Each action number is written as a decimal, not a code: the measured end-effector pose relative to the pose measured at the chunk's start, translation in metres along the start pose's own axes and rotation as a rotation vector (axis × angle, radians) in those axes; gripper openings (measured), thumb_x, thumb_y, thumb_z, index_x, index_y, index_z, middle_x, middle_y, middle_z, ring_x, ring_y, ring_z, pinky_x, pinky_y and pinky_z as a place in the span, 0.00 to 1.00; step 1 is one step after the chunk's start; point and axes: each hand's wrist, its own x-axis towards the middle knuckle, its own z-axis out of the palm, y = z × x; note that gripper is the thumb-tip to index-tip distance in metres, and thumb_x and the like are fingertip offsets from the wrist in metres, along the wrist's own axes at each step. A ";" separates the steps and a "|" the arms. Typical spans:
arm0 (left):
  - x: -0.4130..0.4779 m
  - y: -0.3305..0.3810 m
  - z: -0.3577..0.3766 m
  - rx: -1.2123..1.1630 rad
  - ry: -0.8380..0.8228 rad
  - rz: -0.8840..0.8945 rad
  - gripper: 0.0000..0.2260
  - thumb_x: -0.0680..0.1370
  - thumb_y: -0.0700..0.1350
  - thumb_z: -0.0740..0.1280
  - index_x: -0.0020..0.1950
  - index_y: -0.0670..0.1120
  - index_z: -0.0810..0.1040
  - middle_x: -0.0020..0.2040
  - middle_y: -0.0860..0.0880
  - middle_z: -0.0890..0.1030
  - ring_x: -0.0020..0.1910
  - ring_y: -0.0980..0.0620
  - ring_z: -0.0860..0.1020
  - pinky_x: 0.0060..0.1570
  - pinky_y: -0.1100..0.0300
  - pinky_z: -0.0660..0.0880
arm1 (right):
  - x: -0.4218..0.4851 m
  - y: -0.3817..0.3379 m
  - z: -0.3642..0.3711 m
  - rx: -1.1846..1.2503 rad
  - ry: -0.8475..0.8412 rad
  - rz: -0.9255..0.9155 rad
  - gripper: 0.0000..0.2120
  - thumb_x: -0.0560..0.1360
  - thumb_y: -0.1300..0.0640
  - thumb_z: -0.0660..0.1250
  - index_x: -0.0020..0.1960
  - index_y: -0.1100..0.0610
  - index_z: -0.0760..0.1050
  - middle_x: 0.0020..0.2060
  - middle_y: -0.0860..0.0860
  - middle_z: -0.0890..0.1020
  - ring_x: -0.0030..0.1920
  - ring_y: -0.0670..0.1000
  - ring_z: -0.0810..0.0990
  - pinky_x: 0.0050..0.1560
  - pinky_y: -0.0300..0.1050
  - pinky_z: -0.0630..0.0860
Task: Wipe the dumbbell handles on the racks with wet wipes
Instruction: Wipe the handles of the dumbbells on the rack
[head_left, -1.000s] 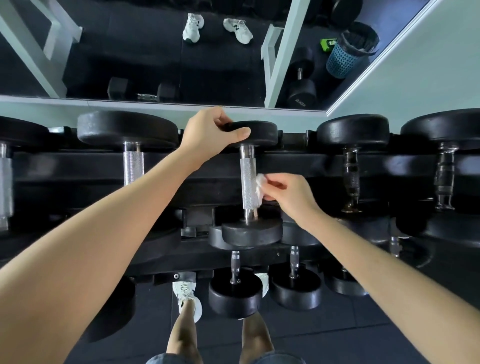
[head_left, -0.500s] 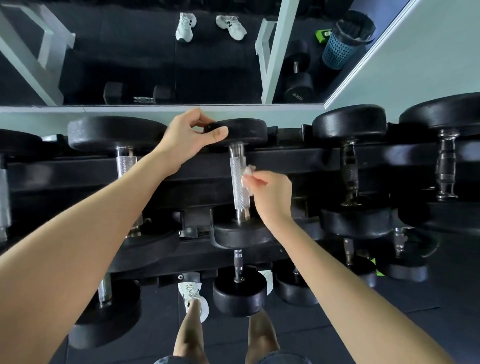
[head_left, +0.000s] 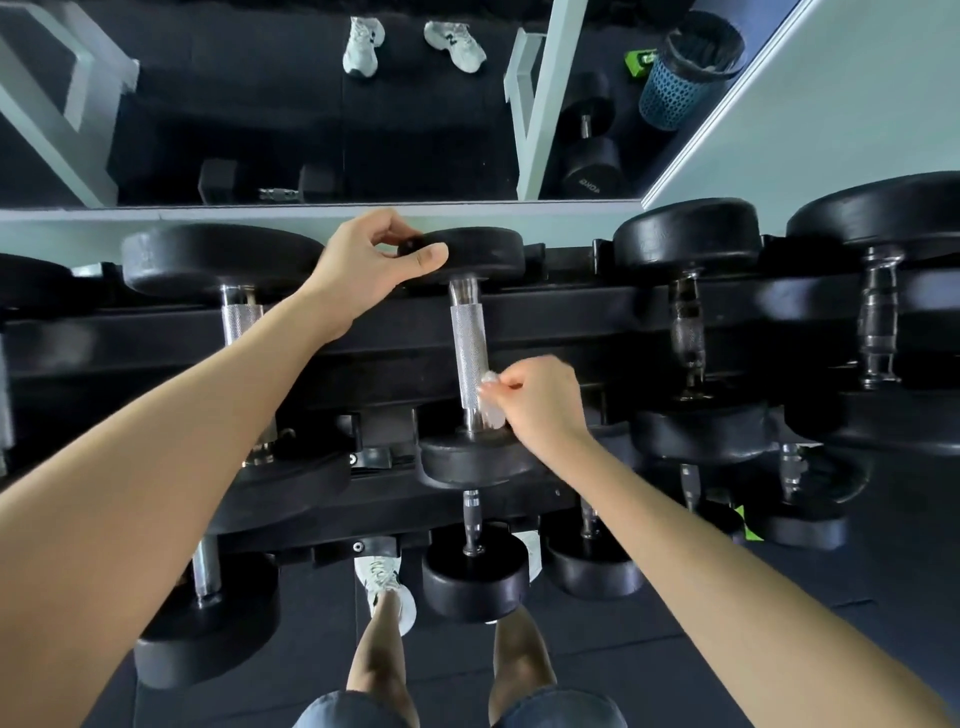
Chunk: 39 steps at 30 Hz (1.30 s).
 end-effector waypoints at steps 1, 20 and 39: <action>-0.001 0.002 0.002 0.012 0.003 0.004 0.11 0.72 0.53 0.73 0.47 0.48 0.77 0.49 0.56 0.79 0.50 0.59 0.75 0.48 0.65 0.69 | 0.010 -0.003 -0.003 0.039 -0.031 0.028 0.22 0.72 0.58 0.70 0.24 0.62 0.67 0.21 0.53 0.69 0.24 0.48 0.65 0.28 0.39 0.64; 0.015 0.058 0.031 0.407 0.031 -0.259 0.29 0.63 0.66 0.73 0.47 0.44 0.73 0.43 0.48 0.75 0.39 0.49 0.74 0.47 0.52 0.78 | 0.037 -0.011 -0.006 0.748 -0.281 0.304 0.12 0.72 0.64 0.71 0.55 0.64 0.78 0.45 0.57 0.82 0.44 0.54 0.83 0.45 0.44 0.80; 0.015 0.024 -0.007 0.091 -0.078 -0.192 0.19 0.66 0.53 0.77 0.51 0.46 0.79 0.48 0.48 0.82 0.48 0.51 0.81 0.54 0.52 0.78 | 0.028 -0.026 0.014 0.156 0.055 0.135 0.21 0.68 0.56 0.75 0.28 0.55 0.63 0.25 0.45 0.68 0.27 0.44 0.66 0.30 0.37 0.62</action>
